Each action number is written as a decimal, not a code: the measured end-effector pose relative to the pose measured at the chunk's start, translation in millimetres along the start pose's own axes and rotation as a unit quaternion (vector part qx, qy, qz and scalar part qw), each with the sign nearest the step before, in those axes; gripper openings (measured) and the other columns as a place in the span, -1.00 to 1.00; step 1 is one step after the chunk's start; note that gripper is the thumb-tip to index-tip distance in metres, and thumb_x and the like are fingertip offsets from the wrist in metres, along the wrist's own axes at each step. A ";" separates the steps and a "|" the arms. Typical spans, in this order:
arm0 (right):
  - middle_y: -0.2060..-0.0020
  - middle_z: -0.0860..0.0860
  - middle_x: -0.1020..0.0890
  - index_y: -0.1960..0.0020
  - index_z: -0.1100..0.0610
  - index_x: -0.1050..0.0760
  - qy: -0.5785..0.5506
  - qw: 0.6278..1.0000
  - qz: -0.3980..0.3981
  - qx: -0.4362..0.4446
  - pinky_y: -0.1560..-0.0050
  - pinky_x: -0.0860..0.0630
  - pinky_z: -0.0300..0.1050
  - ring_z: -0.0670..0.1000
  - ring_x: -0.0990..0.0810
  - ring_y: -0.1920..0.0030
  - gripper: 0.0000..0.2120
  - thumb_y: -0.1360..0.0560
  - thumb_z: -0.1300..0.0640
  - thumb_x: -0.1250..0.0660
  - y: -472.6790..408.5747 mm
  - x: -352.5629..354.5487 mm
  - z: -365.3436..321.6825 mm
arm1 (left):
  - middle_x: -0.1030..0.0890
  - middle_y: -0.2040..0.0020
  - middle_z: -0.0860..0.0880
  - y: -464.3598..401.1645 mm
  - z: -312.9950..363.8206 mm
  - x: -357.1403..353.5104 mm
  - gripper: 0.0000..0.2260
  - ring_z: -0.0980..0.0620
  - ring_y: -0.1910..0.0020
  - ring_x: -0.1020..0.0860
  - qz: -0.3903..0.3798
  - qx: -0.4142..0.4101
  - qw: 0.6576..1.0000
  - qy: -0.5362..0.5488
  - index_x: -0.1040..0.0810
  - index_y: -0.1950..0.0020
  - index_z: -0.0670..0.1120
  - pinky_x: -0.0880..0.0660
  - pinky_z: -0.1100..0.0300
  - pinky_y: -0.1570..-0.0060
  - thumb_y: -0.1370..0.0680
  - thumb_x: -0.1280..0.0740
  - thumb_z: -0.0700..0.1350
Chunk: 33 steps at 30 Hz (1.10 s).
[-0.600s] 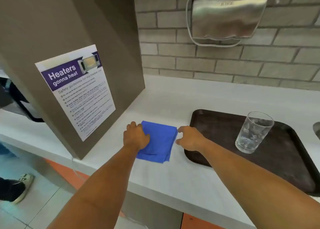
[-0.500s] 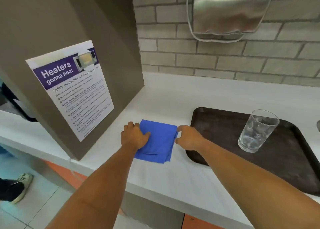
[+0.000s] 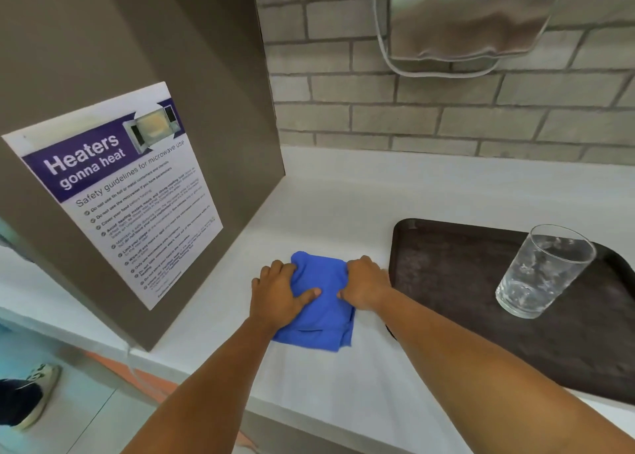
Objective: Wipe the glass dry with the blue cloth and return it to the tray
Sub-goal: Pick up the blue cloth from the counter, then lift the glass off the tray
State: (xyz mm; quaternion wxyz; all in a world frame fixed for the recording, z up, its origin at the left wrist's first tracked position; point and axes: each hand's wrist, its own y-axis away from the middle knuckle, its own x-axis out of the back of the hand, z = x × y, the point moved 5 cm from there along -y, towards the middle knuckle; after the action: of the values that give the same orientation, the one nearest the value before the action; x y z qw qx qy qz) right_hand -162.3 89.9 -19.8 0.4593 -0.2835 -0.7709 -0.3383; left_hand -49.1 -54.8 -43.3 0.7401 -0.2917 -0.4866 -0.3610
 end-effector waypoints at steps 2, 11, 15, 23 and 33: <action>0.21 0.05 -0.48 0.24 0.13 -0.35 -0.078 0.997 0.006 -0.003 0.15 -0.34 -0.10 0.12 -0.54 0.09 -0.86 -0.45 0.24 -0.28 -0.2 -4.7 -1.9 | -0.57 -0.06 0.01 0.9 7.1 -3.2 -0.34 -0.06 -0.04 -0.51 0.012 -0.020 0.999 0.037 -0.53 -0.19 -0.05 -0.37 0.08 -0.03 -0.36 -0.14 0.42; 0.12 0.17 -0.62 -0.05 0.35 -0.61 -0.485 0.868 0.070 -0.079 -0.03 -0.57 0.04 0.02 -0.55 0.10 -0.81 -0.45 0.35 -0.40 35.6 10.4 25.4 | -0.62 0.18 -0.17 -5.2 24.4 12.6 -0.75 -0.11 0.17 -0.57 -0.113 0.141 0.858 0.481 -0.55 0.22 -0.17 -0.50 0.04 0.13 -0.52 -0.42 0.00; 0.15 -0.03 -0.66 -0.01 0.14 -0.64 -0.528 0.809 0.246 -0.078 0.08 -0.53 -0.24 -0.06 -0.61 0.14 -0.88 -0.49 0.28 -0.42 109.9 46.8 84.2 | -0.63 -0.14 -0.33 -0.3 48.8 30.8 -0.64 -0.25 -0.08 -0.62 -0.211 0.107 0.729 0.642 -0.57 -0.15 -0.25 -0.56 -0.13 -0.07 -0.63 -0.21 0.03; -0.22 -0.01 -0.44 -0.36 0.07 -0.37 -0.477 0.710 0.469 -0.219 -0.11 -0.49 -0.01 -0.01 -0.49 -0.10 -0.36 -0.37 0.14 -0.57 180.9 73.2 223.9 | -0.65 -0.22 -0.16 0.0 99.7 36.1 -0.58 -0.14 -0.13 -0.65 -0.199 0.153 0.628 0.736 -0.52 -0.34 -0.14 -0.59 -0.03 -0.02 -0.60 -0.24 0.09; -0.09 -0.06 -0.64 -0.17 -0.13 -0.42 -0.510 0.825 0.236 -0.059 -0.10 -0.56 -0.08 -0.04 -0.64 -0.08 -0.40 -0.32 0.33 -0.58 124.3 92.9 254.7 | -0.70 0.03 -0.16 8.1 200.9 19.0 -0.79 -0.11 0.07 -0.67 -0.188 0.131 0.665 0.710 -0.61 -0.08 -0.20 -0.62 0.02 0.10 -0.58 -0.33 -0.06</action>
State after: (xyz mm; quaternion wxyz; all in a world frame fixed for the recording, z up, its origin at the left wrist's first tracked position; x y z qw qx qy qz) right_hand -239.6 376.7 7.3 0.0488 -0.6158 -0.7831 -0.0716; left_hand -139.8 102.4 45.3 0.8087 0.2511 0.0998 -0.5225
